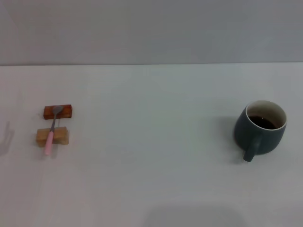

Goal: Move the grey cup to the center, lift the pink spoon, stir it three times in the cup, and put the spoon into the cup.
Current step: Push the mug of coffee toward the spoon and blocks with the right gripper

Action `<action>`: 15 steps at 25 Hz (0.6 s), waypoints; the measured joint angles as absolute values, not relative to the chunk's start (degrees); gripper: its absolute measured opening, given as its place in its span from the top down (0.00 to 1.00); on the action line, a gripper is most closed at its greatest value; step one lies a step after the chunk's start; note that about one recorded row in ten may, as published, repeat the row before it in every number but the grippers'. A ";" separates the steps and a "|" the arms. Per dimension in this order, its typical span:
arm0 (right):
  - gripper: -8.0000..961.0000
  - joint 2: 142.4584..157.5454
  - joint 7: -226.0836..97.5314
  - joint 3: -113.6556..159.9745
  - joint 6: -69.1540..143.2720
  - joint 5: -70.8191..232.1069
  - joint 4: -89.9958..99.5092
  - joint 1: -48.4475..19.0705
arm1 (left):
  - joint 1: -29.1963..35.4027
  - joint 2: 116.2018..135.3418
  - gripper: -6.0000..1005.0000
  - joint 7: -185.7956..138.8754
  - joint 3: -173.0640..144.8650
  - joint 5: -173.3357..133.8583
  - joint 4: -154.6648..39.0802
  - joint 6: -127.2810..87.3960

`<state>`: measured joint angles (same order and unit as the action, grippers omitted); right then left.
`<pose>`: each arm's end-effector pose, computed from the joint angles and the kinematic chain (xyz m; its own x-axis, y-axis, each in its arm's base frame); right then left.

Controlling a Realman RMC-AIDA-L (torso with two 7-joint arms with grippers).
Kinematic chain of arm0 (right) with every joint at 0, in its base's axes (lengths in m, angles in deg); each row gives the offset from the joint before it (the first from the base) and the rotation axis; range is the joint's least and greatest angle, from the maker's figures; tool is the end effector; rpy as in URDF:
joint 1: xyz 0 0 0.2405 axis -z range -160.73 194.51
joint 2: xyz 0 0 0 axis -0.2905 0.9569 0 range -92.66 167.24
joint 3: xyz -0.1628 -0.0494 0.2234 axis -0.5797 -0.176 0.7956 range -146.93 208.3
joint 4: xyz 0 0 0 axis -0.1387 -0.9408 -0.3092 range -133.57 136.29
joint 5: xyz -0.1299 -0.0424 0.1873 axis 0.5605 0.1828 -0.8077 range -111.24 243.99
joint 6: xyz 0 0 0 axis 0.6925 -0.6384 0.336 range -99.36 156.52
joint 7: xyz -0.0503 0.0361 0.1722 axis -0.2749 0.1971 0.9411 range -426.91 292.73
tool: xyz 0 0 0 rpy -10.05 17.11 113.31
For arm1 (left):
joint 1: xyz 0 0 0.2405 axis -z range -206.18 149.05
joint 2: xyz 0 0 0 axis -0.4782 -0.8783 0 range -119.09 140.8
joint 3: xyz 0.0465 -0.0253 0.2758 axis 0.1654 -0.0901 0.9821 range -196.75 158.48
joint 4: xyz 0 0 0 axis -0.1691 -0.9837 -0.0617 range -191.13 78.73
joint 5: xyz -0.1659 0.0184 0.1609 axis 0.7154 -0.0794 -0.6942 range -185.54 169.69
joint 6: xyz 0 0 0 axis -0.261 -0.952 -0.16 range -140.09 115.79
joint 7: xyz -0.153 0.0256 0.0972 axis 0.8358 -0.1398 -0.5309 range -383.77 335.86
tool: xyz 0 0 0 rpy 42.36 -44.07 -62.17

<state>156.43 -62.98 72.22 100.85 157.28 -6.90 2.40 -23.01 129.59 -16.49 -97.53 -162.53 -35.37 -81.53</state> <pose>0.4768 0.2882 0.0375 0.6437 0.0694 -0.7621 -0.6846 0.4973 -0.5330 -0.4240 0.3022 0.0179 0.7009 -0.1000 0.7063 0.7127 0.1403 -0.6873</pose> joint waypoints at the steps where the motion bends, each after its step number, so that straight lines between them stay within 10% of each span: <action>1: 0.99 156.42 -62.98 72.19 100.47 157.31 -6.76 2.00 | -22.99 129.59 0.17 -16.49 -97.53 -162.53 -35.37 -81.51; 15: 0.99 156.30 -63.49 72.02 91.63 159.38 -4.89 -4.50 | -22.24 129.59 0.17 -16.49 -97.53 -162.53 -35.37 -81.24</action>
